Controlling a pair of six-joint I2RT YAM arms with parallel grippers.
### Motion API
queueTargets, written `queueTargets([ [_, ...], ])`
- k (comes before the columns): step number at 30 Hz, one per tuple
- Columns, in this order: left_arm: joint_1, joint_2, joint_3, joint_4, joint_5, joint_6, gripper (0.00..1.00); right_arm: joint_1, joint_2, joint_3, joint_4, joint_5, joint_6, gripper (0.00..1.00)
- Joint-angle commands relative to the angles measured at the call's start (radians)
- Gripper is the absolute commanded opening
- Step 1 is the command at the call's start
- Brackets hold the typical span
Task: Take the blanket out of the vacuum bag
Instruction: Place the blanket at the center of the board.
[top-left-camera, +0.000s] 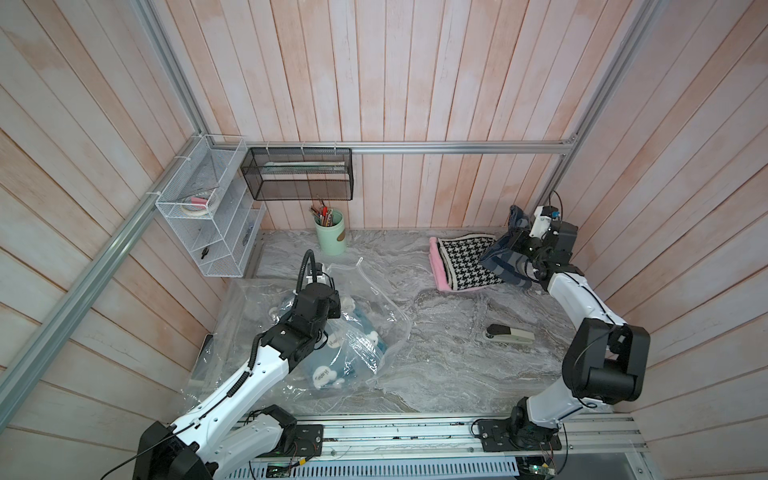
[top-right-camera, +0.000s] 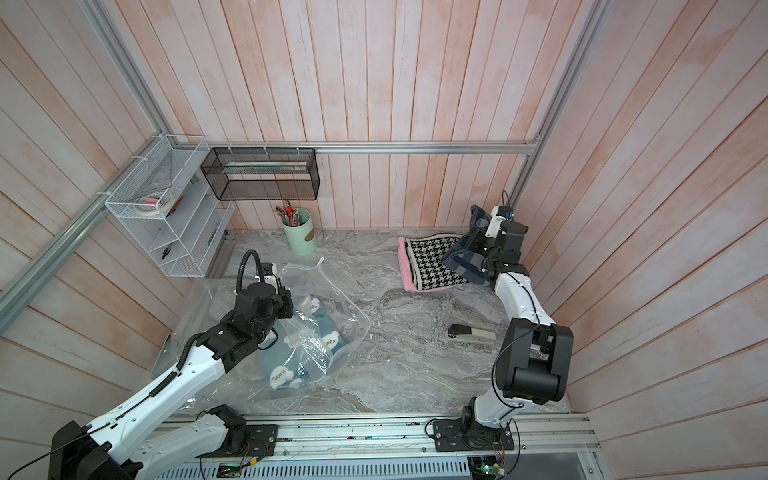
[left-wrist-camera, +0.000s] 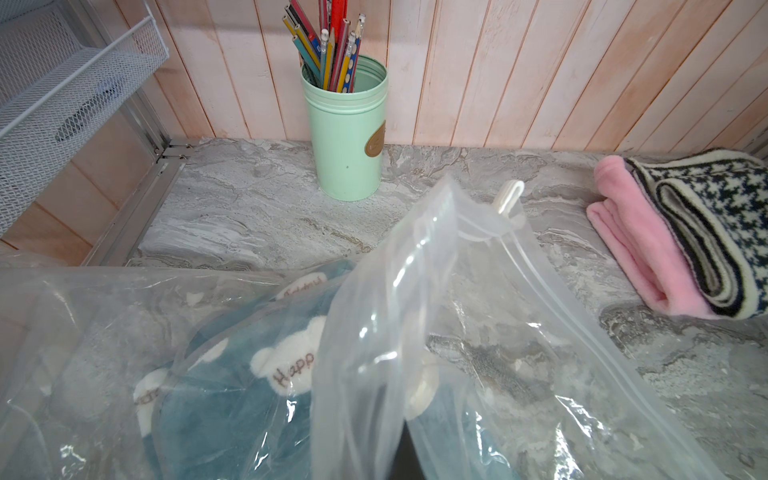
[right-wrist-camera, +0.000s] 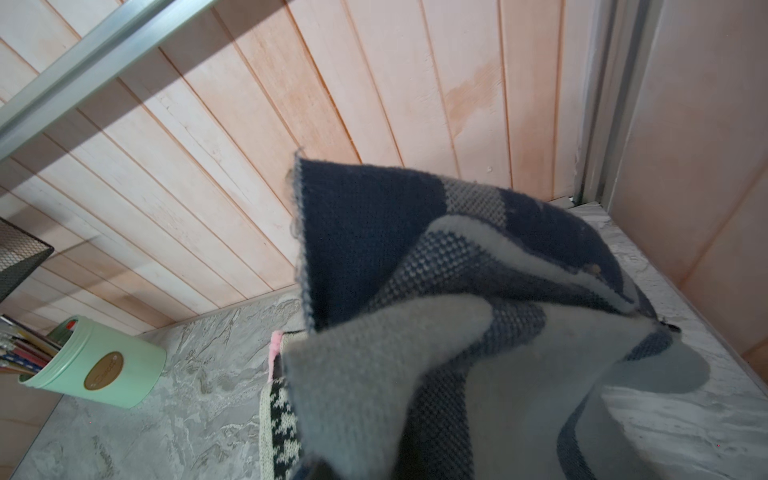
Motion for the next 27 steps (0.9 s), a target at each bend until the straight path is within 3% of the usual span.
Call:
queueTargets([
  [1,0.008,0.008,-0.006,0.034,-0.004,0.008,0.00,0.056,0.013,0.079,-0.004,-0.004,-0.051,0.00],
  [27,0.015,-0.005,-0.046,0.052,-0.021,0.002,0.00,0.324,0.263,0.287,-0.151,0.002,-0.097,0.00],
])
